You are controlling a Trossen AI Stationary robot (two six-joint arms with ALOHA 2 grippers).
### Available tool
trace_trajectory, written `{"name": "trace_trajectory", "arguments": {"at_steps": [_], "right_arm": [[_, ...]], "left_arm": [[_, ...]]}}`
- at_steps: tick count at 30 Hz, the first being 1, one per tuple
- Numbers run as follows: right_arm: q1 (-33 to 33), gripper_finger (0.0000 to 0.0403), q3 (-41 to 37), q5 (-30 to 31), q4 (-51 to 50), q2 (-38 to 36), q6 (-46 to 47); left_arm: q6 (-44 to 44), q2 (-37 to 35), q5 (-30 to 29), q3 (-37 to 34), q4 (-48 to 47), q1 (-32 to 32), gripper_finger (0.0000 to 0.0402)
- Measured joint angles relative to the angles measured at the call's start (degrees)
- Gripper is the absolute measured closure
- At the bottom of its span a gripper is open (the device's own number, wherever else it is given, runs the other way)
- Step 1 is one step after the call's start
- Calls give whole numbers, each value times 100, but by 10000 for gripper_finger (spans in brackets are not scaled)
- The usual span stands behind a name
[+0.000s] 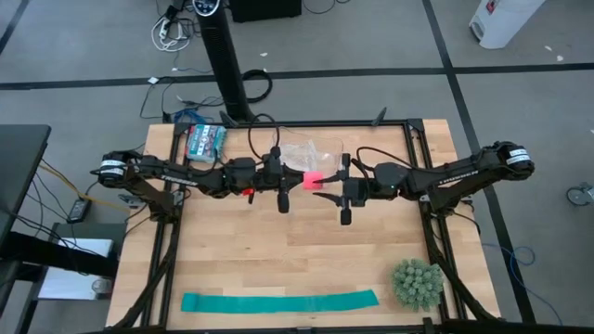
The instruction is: Roll bandage
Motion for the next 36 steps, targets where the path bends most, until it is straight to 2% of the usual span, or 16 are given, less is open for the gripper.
{"name": "trace_trajectory", "arguments": {"at_steps": [5,9,16,26,33,36], "right_arm": [[-4,278,108,119,-13,146,-127],[-45,277,320,252,-41,566,-233],[217,287,644,1584,-121,1117,-1084],[561,290,652,1780,-474,1051,-1172],[569,290,652,1632,-628,1054,-1178],[569,290,652,1603,-669,1054,-1180]], "left_arm": [[-21,9,-9,-2,-77,50,370],[-166,9,-22,4,-91,56,370],[-410,9,20,9,-191,72,370],[-766,-13,936,7,-180,326,370],[-1081,-13,1535,18,-176,433,370],[-1095,-13,1610,31,-175,435,370]]}}
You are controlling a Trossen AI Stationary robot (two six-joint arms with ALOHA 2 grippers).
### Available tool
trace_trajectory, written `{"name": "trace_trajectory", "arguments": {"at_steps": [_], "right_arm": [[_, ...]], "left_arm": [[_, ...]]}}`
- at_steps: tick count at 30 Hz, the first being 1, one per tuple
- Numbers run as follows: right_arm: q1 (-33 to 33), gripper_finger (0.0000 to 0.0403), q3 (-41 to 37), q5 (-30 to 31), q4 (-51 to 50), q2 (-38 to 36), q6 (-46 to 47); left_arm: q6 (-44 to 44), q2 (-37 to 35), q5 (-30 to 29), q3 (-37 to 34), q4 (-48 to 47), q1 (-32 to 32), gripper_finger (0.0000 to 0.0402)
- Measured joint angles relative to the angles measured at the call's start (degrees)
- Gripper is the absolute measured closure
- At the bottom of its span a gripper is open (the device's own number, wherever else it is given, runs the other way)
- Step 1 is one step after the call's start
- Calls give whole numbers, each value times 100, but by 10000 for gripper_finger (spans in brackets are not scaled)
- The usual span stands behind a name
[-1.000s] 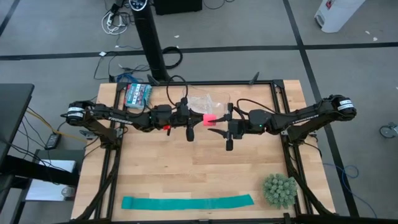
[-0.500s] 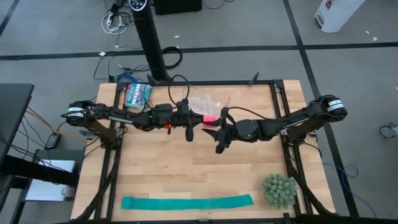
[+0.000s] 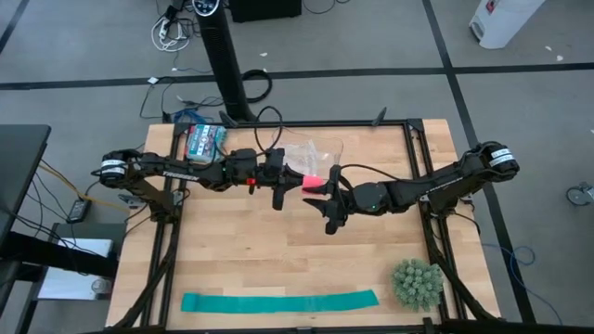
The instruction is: Roll bandage
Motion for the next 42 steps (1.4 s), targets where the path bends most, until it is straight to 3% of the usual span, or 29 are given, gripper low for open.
{"name": "trace_trajectory", "arguments": {"at_steps": [20,23,27,31,35,38,42], "right_arm": [[132,290,-22,-285,-15,12,136],[111,290,-20,30,-115,15,120],[122,290,-22,-172,-88,13,236],[81,290,-22,184,-195,22,269],[154,290,-24,-141,-152,17,275],[92,290,-55,455,-527,49,417],[124,290,-33,280,-371,31,462]], "left_arm": [[-115,-9,218,20,-17,-3,370],[-109,-11,185,24,10,12,370],[-109,-11,181,22,9,47,370],[-100,-13,145,26,56,51,370],[-102,-17,237,26,93,65,370],[-158,-61,328,78,401,75,370],[-155,-42,464,71,521,83,370]]}}
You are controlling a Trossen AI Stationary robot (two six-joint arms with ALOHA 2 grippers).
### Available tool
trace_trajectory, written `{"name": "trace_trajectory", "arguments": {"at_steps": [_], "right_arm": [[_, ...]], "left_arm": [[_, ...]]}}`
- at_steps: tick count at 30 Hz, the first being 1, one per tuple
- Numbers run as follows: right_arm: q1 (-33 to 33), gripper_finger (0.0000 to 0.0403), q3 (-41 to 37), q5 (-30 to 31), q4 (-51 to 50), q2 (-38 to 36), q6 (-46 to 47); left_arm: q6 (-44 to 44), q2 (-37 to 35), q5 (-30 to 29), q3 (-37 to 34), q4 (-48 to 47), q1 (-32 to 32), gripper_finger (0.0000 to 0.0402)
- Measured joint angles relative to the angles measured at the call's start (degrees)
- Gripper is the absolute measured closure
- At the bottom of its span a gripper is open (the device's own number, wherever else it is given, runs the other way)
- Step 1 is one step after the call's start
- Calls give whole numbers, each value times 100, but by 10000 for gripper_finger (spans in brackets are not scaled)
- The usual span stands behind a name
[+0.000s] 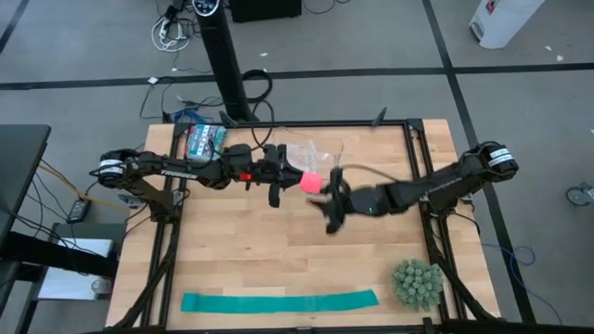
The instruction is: Roll bandage
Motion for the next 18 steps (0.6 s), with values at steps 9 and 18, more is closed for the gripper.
{"name": "trace_trajectory", "arguments": {"at_steps": [9,18], "right_arm": [[71,290,-7,-324,-202,-10,168],[548,290,2,413,-498,-81,400]], "left_arm": [[114,4,30,-17,-138,46,370],[808,12,-142,-21,-1543,-10,370]]}}
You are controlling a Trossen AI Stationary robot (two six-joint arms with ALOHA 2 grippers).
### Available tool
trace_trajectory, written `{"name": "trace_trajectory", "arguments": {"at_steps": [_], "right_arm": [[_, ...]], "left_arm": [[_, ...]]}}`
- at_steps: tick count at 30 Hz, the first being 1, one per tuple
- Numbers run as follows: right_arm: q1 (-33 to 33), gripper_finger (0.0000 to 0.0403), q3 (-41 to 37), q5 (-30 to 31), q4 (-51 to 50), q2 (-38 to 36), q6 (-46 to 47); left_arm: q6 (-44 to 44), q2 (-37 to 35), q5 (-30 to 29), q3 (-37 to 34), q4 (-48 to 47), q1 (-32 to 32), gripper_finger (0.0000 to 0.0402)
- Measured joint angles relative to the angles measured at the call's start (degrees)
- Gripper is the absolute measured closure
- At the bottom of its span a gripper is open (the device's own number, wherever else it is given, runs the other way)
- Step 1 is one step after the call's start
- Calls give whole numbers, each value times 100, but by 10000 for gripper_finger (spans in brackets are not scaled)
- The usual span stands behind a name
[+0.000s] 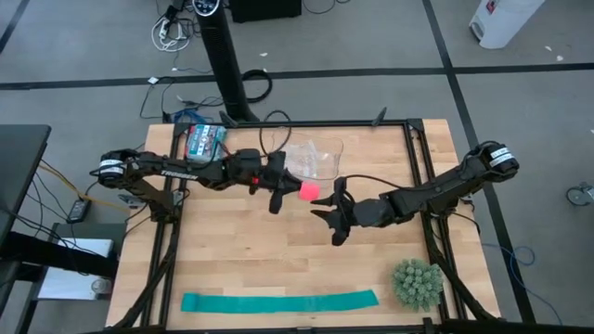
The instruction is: Roll bandage
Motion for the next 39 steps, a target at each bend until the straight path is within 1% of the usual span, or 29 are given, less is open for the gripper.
{"name": "trace_trajectory", "arguments": {"at_steps": [4,7,10,13,16,19,23,25,27,31,35,39], "right_arm": [[46,290,7,-30,-140,-55,468],[2,290,7,-53,-402,-83,964],[-212,290,7,-170,-610,-107,1487],[-507,290,7,-626,-874,-109,1961],[-740,290,7,-939,-987,-99,2117],[-880,290,7,-1021,-898,-89,2030],[-1020,290,7,-1167,-642,-89,1855],[-1090,290,7,-1323,-528,-89,1816],[-1164,290,7,-1439,-492,-89,1853],[-1321,290,7,-1479,-506,-89,1955],[-1426,290,7,-1482,-601,-87,2012],[-1507,290,7,-1703,-540,-87,2010]], "left_arm": [[301,7,-220,-9,-881,-100,370],[518,7,-427,149,-1580,-172,370],[924,7,-1030,457,-2662,-293,370],[1356,7,-1839,744,-3914,-470,370],[1491,7,-2301,791,-4726,-586,370],[1463,18,-2386,739,-5039,-640,370],[1469,40,-2342,619,-5314,-644,370],[1526,38,-2198,603,-5391,-641,370],[1709,39,-1927,595,-5563,-639,370],[2068,40,-1654,592,-5746,-668,365],[2242,38,-1655,592,-5811,-687,339],[2369,40,-1657,592,-5670,-687,286]]}}
